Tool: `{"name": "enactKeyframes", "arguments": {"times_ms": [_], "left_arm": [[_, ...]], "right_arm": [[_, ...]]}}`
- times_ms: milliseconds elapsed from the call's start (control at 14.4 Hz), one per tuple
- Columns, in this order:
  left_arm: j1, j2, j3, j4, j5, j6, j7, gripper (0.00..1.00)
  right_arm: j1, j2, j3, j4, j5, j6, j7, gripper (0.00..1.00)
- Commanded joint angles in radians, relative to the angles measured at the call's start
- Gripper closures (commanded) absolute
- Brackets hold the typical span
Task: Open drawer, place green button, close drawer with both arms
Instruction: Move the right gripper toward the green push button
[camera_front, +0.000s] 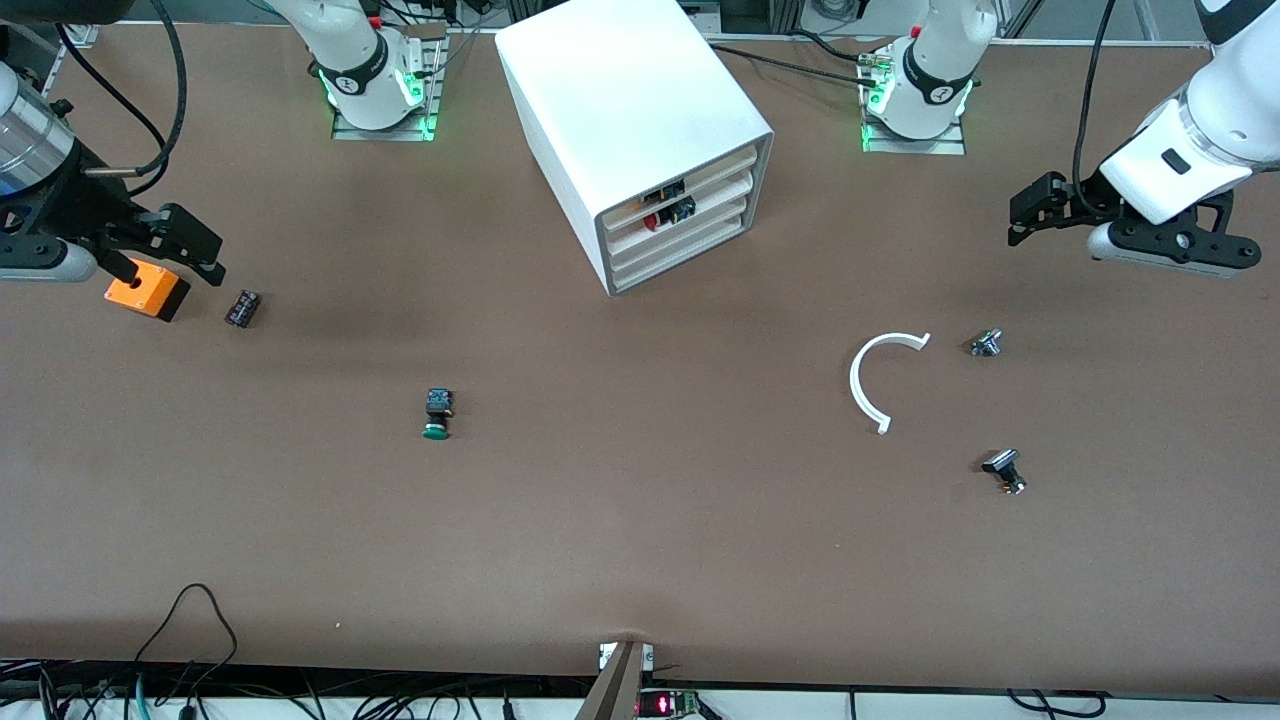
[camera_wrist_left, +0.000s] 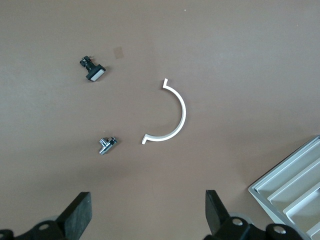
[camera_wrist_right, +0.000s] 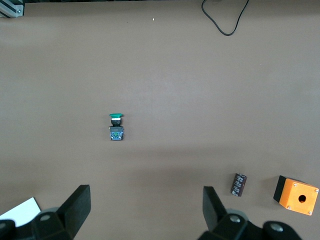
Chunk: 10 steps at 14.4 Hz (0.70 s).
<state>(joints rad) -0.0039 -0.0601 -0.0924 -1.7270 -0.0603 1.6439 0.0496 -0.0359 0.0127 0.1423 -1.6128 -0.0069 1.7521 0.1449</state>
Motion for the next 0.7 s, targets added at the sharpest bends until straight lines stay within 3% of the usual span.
{"name": "enactKeyframes", "arguments": {"times_ms": [0,627], "left_arm": [[0.008,0.025,-0.004,0.046,0.020,-0.024,-0.004,0.00],[0.016,0.036,0.006,0.049,0.020,-0.026,-0.007,0.00]], "right_arm": [[-0.004,0.010,0.008,0.037,-0.001,-0.041,0.028,0.01],[-0.002,0.050,0.008,0.050,-0.016,-0.132,0.008,0.01]]}}
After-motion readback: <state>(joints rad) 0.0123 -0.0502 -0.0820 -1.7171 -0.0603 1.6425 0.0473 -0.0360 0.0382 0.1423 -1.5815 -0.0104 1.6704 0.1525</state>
